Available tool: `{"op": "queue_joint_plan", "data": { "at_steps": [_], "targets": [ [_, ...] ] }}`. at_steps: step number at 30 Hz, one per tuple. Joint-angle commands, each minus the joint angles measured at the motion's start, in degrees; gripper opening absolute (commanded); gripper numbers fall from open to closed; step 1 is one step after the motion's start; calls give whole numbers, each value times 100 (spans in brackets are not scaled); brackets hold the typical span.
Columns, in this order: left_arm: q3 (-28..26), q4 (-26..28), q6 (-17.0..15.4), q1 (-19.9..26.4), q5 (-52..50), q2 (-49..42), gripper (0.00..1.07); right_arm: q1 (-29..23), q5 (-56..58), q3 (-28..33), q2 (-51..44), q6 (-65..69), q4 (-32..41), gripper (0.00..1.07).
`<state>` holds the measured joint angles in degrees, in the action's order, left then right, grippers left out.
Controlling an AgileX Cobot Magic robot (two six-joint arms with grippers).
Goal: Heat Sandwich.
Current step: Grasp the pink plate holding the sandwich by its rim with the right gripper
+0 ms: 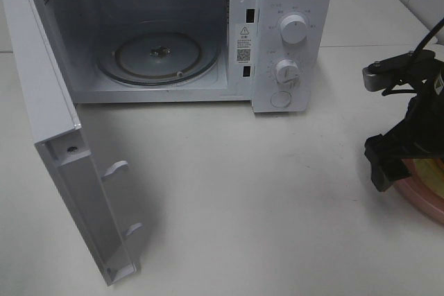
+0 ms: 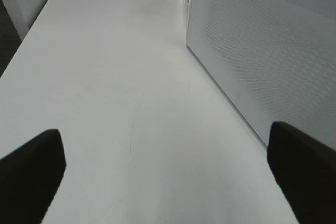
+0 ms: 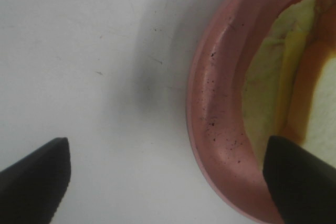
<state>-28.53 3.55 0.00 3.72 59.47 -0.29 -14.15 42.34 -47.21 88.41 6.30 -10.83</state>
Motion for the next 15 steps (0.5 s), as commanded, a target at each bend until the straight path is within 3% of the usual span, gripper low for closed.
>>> {"op": "queue_joint_plan", "data": {
  "at_steps": [1, 15],
  "targets": [
    [23, 11, 0, -29, -57, -132, 101, 92, -52, -29, 149, -46, 0, 93],
    [23, 11, 0, -29, -57, -132, 101, 298, -464, -109, 888, -160, 126, 91]
  ]
}}
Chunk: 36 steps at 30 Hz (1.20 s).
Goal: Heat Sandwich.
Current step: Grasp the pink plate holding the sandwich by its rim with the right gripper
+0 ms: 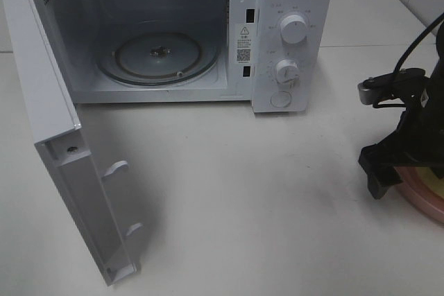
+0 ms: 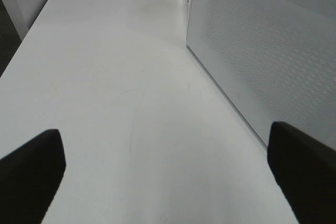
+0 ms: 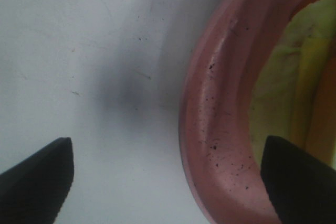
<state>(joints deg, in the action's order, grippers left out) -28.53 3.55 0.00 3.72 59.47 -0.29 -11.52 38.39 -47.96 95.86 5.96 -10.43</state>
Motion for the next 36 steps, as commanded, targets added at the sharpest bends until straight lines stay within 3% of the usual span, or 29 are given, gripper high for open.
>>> {"op": "queue_joint_plan", "data": {
  "at_steps": [1, 25, 29, 31, 32, 34, 35, 36],
  "targets": [
    [23, 11, 0, -29, -57, -132, 101, 34, -126, -34, 246, -143, 109, 91],
    [23, 11, 0, -29, -57, -132, 101, 92, -619, -34, 854, 11, -109, 83],
    [23, 11, 0, -29, -57, -132, 101, 92, -619, -34, 854, 126, -252, 70],
    [23, 11, 0, -29, -57, -132, 101, 92, -630, -34, 854, 430, -527, 56],
    [23, 11, 0, -29, -57, -132, 101, 92, -630, -34, 854, 430, -527, 56],
    [23, 11, 0, -29, -57, -132, 101, 92, -630, -34, 854, 728, -796, 41],
    [23, 11, 0, -29, -57, -132, 101, 92, -630, -34, 854, 940, -980, 25],
    [23, 11, 0, -29, -57, -132, 101, 92, -630, -34, 854, 1003, -1031, 17]
  ]
}}
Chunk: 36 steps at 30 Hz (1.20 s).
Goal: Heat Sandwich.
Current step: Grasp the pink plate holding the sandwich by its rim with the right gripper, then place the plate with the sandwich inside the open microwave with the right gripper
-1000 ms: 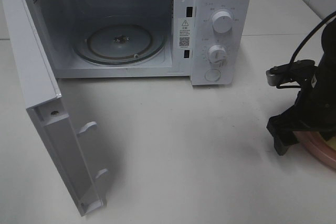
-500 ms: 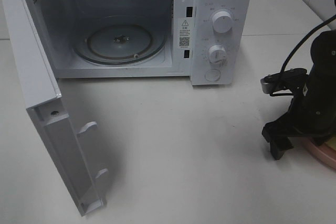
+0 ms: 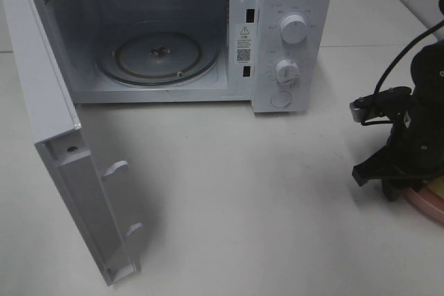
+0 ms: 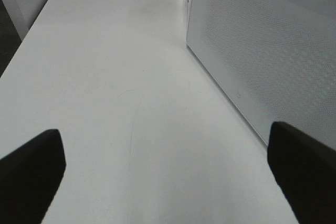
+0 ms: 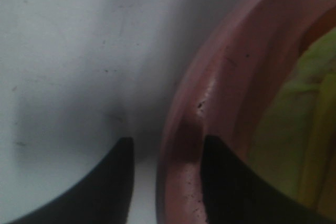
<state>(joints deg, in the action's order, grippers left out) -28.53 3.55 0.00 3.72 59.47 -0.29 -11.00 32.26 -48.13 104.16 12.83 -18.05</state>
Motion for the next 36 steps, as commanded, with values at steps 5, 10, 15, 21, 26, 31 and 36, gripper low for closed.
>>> {"op": "queue_joint_plan", "data": {
  "at_steps": [5, 10, 15, 21, 26, 31, 36],
  "targets": [
    [23, 11, 0, -29, -57, -132, 101, 40, -17, -17, 23, 304, -252, 0],
    [23, 11, 0, -29, -57, -132, 101, 40, -17, -17, 23, 286, -241, 0],
    [23, 11, 0, -29, -57, -132, 101, 40, -17, -17, 23, 286, -241, 0],
    [23, 11, 0, -29, -57, -132, 101, 23, -6, -17, 23, 286, -235, 0],
    [23, 11, 0, -29, -57, -132, 101, 23, 11, -17, 23, 264, -235, 0],
    [23, 11, 0, -29, -57, -132, 101, 23, 46, -17, 23, 218, -235, 0],
    [23, 11, 0, -29, -57, -132, 101, -23, 189, -17, 17, 132, -258, 0]
  ]
}}
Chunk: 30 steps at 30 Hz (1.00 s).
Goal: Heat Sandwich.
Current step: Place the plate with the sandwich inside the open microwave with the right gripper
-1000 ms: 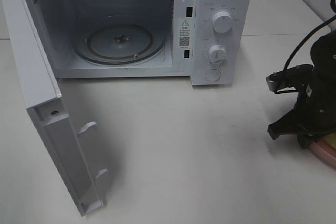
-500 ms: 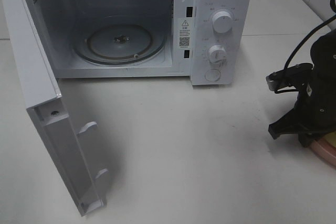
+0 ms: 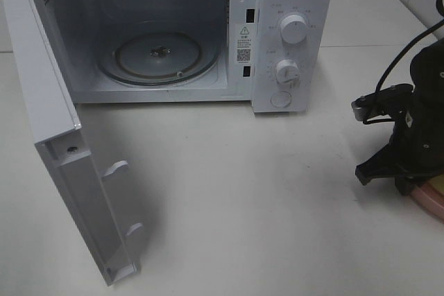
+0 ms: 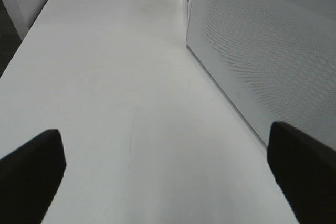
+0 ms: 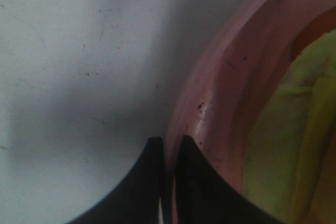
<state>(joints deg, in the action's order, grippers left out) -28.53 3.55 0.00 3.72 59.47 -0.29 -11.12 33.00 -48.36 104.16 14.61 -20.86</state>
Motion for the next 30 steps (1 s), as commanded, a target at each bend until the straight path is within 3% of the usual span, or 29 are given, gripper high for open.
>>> {"op": "queue_joint_plan", "data": {
  "at_steps": [1, 15, 22, 30],
  "targets": [
    [23, 11, 0, -29, -57, -132, 101, -11, 115, 6, 17, -46, 23, 0],
    [23, 11, 0, -29, -57, -132, 101, -785, 974, 6, -235, 871, -997, 0],
    [23, 11, 0, -29, -57, -132, 101, -1220, 1381, 23, -458, 865, -1003, 0],
    [23, 11, 0, -29, -57, -132, 101, -2023, 1576, 516, -1209, 848, -928, 1]
  ]
}}
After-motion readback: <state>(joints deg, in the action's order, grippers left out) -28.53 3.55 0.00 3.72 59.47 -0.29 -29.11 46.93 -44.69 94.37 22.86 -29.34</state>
